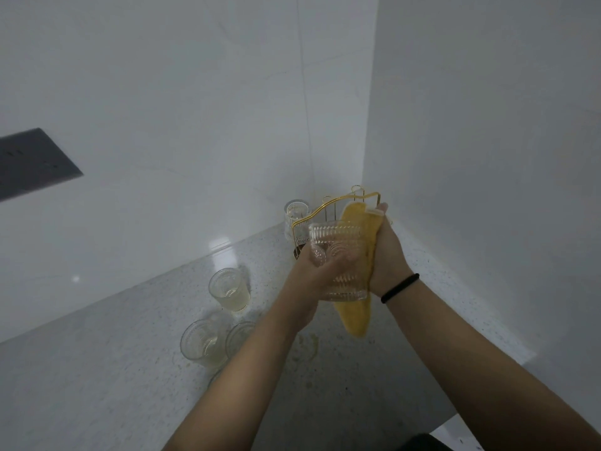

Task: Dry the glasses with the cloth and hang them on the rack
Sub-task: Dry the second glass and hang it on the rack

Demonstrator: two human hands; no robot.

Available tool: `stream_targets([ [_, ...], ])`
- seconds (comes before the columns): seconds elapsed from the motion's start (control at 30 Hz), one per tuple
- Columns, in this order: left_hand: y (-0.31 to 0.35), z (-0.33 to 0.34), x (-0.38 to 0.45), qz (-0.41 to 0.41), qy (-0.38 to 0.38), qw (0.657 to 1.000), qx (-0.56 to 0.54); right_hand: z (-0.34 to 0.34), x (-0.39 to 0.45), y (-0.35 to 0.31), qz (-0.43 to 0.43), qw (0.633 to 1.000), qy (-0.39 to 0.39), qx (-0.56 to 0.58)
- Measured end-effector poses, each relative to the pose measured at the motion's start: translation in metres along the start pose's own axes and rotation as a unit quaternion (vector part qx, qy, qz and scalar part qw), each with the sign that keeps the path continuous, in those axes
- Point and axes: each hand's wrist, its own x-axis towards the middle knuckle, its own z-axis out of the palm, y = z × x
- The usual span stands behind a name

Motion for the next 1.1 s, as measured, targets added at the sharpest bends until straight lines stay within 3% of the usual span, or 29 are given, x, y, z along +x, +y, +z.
stream_targets([
  [0.1, 0.002, -0.008, 0.0, -0.054, -0.038, 0.998, -0.009, -0.004, 0.001, -0.008, -0.049, 0.996, 0.054, -0.052],
  [0.23, 0.004, -0.02, 0.0, -0.092, -0.043, 0.994, 0.026, -0.001, -0.011, -0.014, -0.067, 0.959, 0.089, -0.26],
  [0.3, 0.008, -0.025, 0.003, -0.108, -0.034, 0.993, 0.022, -0.003, -0.021, -0.014, -0.08, 0.912, 0.055, -0.398],
  [0.37, 0.014, -0.031, 0.008, -0.145, -0.045, 0.988, 0.003, -0.01, -0.028, -0.019, -0.066, 0.875, -0.03, -0.478],
  [0.5, 0.018, -0.04, 0.012, -0.235, -0.143, 0.959, -0.06, -0.017, -0.03, -0.036, -0.008, 0.821, -0.194, -0.536],
  [0.57, 0.019, -0.04, 0.013, -0.246, -0.164, 0.95, -0.102, -0.016, -0.029, -0.037, -0.001, 0.821, -0.222, -0.525],
  [0.67, 0.016, -0.037, 0.007, -0.236, -0.09, 0.956, -0.152, -0.018, -0.028, -0.034, -0.025, 0.897, -0.139, -0.42],
  [0.77, -0.003, -0.027, -0.002, -0.111, 0.027, 0.984, -0.139, -0.021, -0.026, -0.028, -0.08, 0.918, -0.045, -0.385],
  [0.87, -0.018, -0.016, -0.007, -0.008, 0.126, 0.992, -0.015, -0.025, -0.027, -0.027, -0.06, 0.908, -0.085, -0.405],
  [0.97, -0.016, -0.017, -0.009, -0.004, 0.103, 0.995, -0.017, -0.023, -0.031, -0.032, 0.049, 0.889, -0.204, -0.408],
  [1.1, -0.012, -0.02, -0.009, -0.06, 0.044, 0.997, -0.036, -0.017, -0.035, -0.035, 0.137, 0.813, -0.267, -0.5],
])
